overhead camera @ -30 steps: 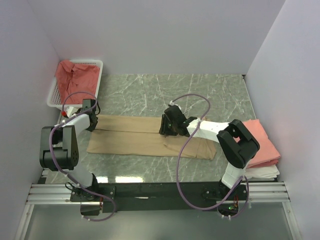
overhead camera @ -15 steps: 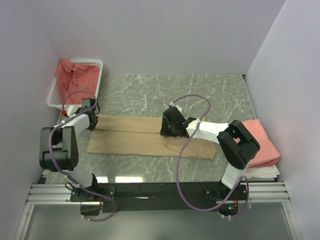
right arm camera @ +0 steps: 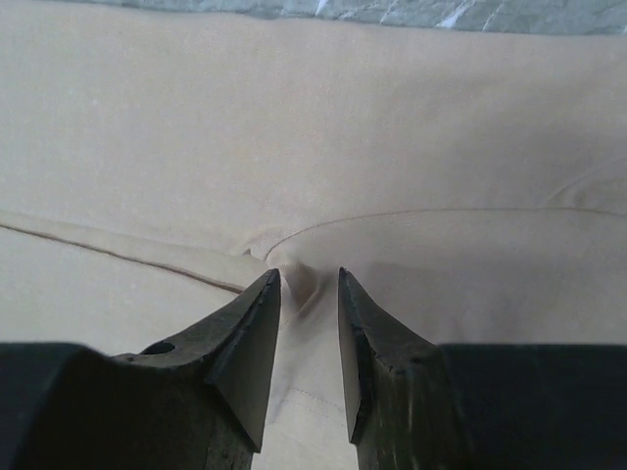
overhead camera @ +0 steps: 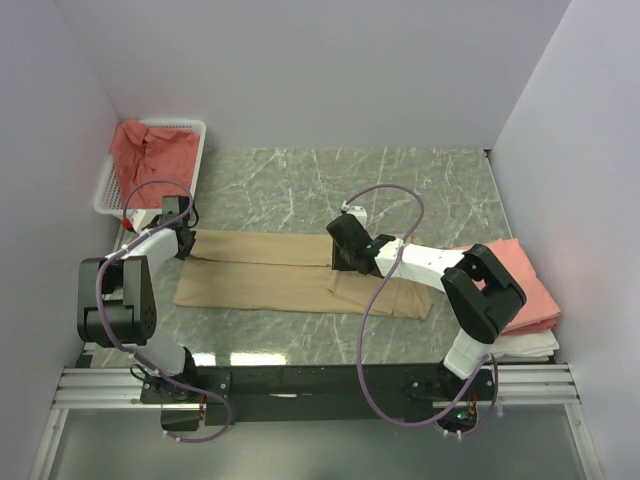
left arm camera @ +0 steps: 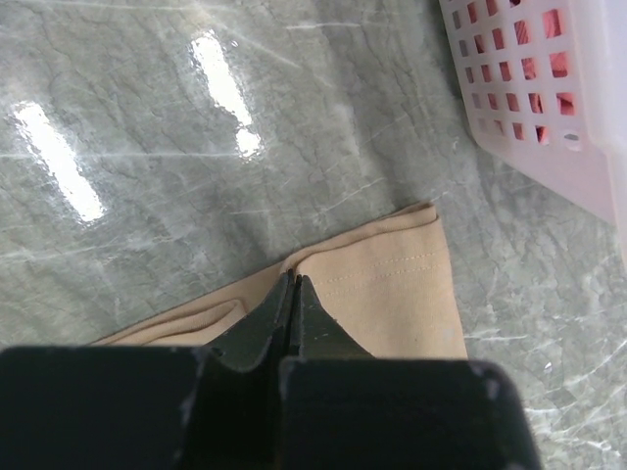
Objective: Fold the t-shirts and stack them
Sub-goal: Fold the tshirt
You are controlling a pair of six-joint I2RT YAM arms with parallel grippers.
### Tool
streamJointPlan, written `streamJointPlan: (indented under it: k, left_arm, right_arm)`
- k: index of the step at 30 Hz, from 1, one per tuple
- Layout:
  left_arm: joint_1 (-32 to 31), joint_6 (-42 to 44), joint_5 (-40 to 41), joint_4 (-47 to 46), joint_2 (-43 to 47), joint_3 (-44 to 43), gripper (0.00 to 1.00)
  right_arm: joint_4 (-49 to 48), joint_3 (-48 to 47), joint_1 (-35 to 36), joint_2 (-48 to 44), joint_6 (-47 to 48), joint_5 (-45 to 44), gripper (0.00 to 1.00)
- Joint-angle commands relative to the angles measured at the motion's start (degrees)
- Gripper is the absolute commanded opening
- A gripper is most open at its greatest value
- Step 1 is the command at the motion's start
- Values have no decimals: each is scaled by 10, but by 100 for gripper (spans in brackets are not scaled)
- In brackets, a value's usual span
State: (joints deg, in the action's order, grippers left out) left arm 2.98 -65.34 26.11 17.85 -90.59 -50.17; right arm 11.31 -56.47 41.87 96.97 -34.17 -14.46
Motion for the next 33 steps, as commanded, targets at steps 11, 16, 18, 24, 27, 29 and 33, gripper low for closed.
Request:
streamJointPlan:
  k: [11, 16, 18, 24, 27, 29, 33]
  left_arm:
    - [3, 10, -14, -8, 16, -26, 1]
    - [3, 12, -15, -8, 18, -26, 1]
    - [4, 11, -15, -7, 17, -26, 1]
    - [3, 11, -14, -4, 21, -29, 1]
    - [4, 10, -11, 0, 23, -32, 1]
    - [4, 8, -11, 3, 25, -31, 1]
    - [4, 6, -6, 8, 34, -32, 1]
  right_arm:
    - [31, -69, 23, 59, 46, -41, 38]
    - [38, -71, 23, 65, 45, -49, 38]
    - [40, -68, 23, 61, 44, -54, 35]
    - [51, -66, 23, 47, 35, -70, 7]
    - [59, -66, 23, 38, 31, -77, 5]
    - [63, -66, 23, 34, 30, -80, 4]
    - [76, -66, 23, 16, 25, -92, 4]
